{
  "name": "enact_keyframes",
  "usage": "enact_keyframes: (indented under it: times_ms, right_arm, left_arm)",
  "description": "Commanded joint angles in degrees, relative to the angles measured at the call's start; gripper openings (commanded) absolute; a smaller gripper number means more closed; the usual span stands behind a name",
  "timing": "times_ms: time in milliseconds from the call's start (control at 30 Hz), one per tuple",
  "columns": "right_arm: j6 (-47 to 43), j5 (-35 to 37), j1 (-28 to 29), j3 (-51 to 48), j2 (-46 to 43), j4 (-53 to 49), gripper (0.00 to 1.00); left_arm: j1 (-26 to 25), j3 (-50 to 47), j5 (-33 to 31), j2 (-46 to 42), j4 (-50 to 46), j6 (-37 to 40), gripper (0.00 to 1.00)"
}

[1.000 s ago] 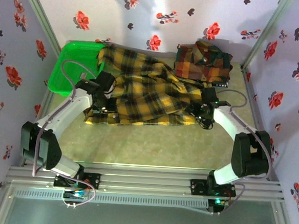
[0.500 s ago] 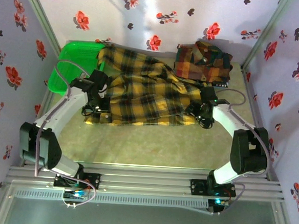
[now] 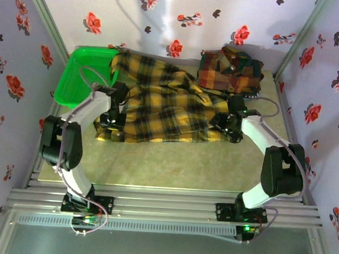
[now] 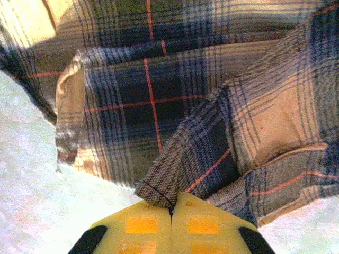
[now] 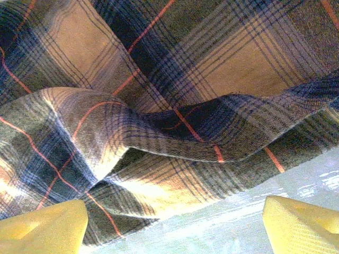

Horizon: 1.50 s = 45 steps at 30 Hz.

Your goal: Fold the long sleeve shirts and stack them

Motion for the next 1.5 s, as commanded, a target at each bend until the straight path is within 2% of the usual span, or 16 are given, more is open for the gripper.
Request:
enact_keyframes:
  times_ms: [0, 267, 367, 433, 533, 700, 900, 1200, 1267, 1333, 1400, 1467]
  right_arm:
    - [-2.20, 0.10, -0.44, 2.59, 0.36, -2.63, 0.87]
    - [-4.77, -1.19, -0.35, 6.71, 0.17, -4.54, 0.79]
    - [-4.81, -2.18, -0.35, 9.41, 2.51, -5.10, 0.67]
    - [-3.90, -3.26, -0.26, 10.88, 4.68, -4.09, 0.54]
    - [-2.37, -4.50, 0.00, 13.72, 8.42, -2.96, 0.40]
    - [-1.20, -5.42, 1.13, 18.18, 15.05, -2.63, 0.32]
    - [-1.55, 0.64, 1.39, 18.48, 20.08, -3.93, 0.24]
    - [-1.41, 5.73, 1.35, 9.57, 18.99, -0.33, 0.20]
    - [-2.30, 5.66, 1.50, 8.78, 19.39, 0.13, 0.19]
    - [-2.75, 7.11, 1.45, 8.07, 19.02, -0.30, 0.18]
    - [-3.02, 7.71, 1.35, 6.48, 17.39, 0.45, 0.18]
    - [-3.23, 8.36, 1.38, 5.57, 14.71, 0.09, 0.19]
  left_arm:
    - [0.46, 2.82, -4.19, 2.25, -1.43, 2.86, 0.00]
    - [0.46, 4.13, -5.53, 1.59, -0.94, 3.19, 0.00]
    - [0.53, 4.34, -5.57, 0.99, -0.80, 3.40, 0.00]
    - [0.55, 4.52, -5.83, 1.00, -0.81, 3.56, 0.00]
    - [0.68, 4.48, -5.84, 1.59, -0.59, 3.63, 0.00]
    - [1.20, 4.22, -6.71, 2.27, -0.27, 3.40, 0.00]
    - [2.44, 4.39, -8.11, 3.49, -0.37, 3.82, 0.00]
    - [2.94, 3.98, -9.28, 7.20, 0.59, 3.31, 0.01]
    - [2.93, 3.78, -9.48, 7.41, 0.65, 2.53, 0.16]
    - [2.93, 4.08, -10.58, 6.76, -0.04, 0.67, 0.24]
    - [2.46, 4.93, -10.81, 4.21, -0.99, -1.98, 0.42]
    - [0.30, 7.36, -10.65, 0.82, -2.80, -5.07, 0.50]
